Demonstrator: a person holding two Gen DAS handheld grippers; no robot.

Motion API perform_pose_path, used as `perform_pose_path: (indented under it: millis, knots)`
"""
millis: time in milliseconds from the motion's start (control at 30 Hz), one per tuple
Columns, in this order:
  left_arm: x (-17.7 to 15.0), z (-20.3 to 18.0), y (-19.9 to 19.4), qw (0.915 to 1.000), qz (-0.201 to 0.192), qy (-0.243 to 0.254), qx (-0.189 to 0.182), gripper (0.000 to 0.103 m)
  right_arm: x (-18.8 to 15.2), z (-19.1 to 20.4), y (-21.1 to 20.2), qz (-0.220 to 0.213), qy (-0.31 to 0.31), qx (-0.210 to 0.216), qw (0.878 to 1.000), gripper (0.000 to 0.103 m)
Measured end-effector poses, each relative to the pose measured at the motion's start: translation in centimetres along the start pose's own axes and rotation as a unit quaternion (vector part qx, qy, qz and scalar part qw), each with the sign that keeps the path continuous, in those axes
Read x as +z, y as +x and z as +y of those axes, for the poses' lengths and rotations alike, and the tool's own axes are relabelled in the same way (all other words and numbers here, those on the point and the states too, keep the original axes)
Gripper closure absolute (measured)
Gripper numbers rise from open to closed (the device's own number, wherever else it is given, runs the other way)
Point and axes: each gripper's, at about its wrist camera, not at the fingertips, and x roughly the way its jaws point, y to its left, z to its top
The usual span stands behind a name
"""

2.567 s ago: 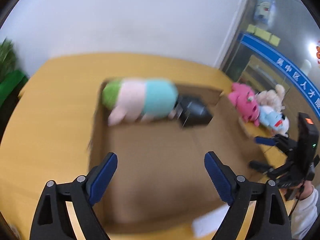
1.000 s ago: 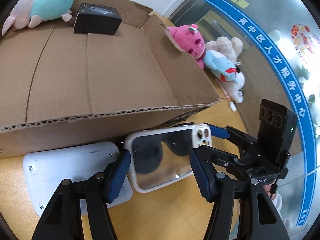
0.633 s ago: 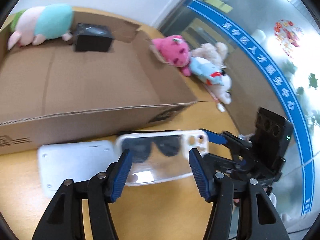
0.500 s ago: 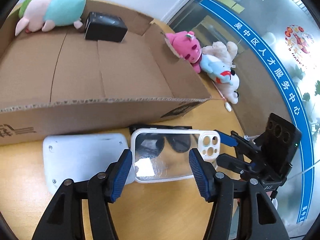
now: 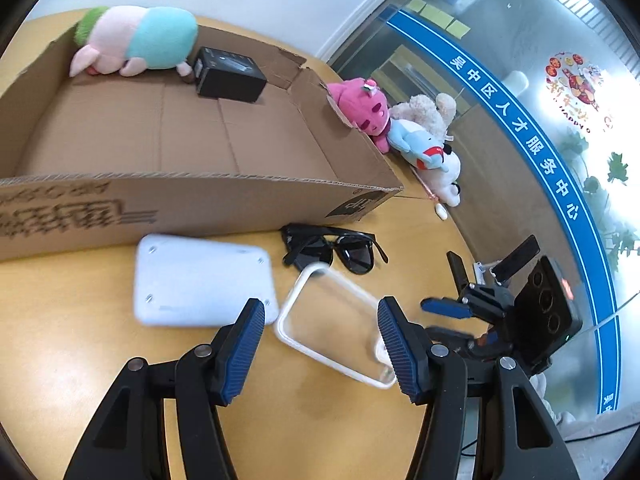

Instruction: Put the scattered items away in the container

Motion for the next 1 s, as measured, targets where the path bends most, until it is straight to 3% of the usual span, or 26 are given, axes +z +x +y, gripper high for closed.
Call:
perform_pose_path:
  millis: [133, 233, 300, 333, 367, 400, 567, 667, 767, 1000]
  knots:
    - [-1.2, 0.7, -1.2, 1.0000, -0.005, -0.006, 0.002, 0.045, -0.3, 3.4, 1.7, 0.026, -0.067, 0.003, 0.997, 0.084]
    - [-1.8, 0.8, -1.3, 1.0000, 0.003, -0.004, 0.002, 0.045, -0.5, 3.5, 2.8, 0.065, -0.041, 0.005, 0.997, 0.083]
    - [-2.0, 0.6, -1.0, 0.9999, 0.014, 0.002, -0.003, 0.045, -0.7, 2.6, 3.2, 0.090, 0.010, 0.000, 0.996, 0.063]
    - [-2.1, 0.5, -0.6, 0.9998, 0.021, 0.004, -0.008, 0.045, -0.9, 2.4, 3.1, 0.093, 0.029, -0.002, 0.995, 0.042]
    - [-2.2, 0.3, 0.0, 0.9994, 0.030, 0.007, -0.012, 0.043, -1.0, 2.3, 3.0, 0.094, 0.044, -0.004, 0.995, 0.028]
    - [-2.4, 0.2, 0.6, 0.9991, 0.040, 0.008, -0.012, 0.036, -1.2, 2.4, 2.8, 0.092, 0.055, -0.006, 0.994, 0.026]
    - [-3.4, -0.2, 4.2, 0.9962, 0.084, -0.013, -0.020, 0.034, -2.1, 3.1, 3.4, 0.104, 0.054, -0.016, 0.993, 0.025]
    - [-4.4, -0.4, 5.1, 0.9956, 0.090, -0.015, -0.024, 0.034, -2.3, 3.4, 5.1, 0.127, 0.043, -0.035, 0.990, 0.024]
    - [-5.3, 0.3, 5.0, 0.9956, 0.078, -0.041, -0.033, 0.034, -1.8, 3.7, 5.9, 0.134, 0.029, -0.070, 0.988, 0.024]
    - [-6.0, 0.2, 5.0, 0.9952, 0.062, -0.059, -0.048, 0.034, -1.7, 2.6, 7.1, 0.153, 0.044, -0.076, 0.984, 0.024]
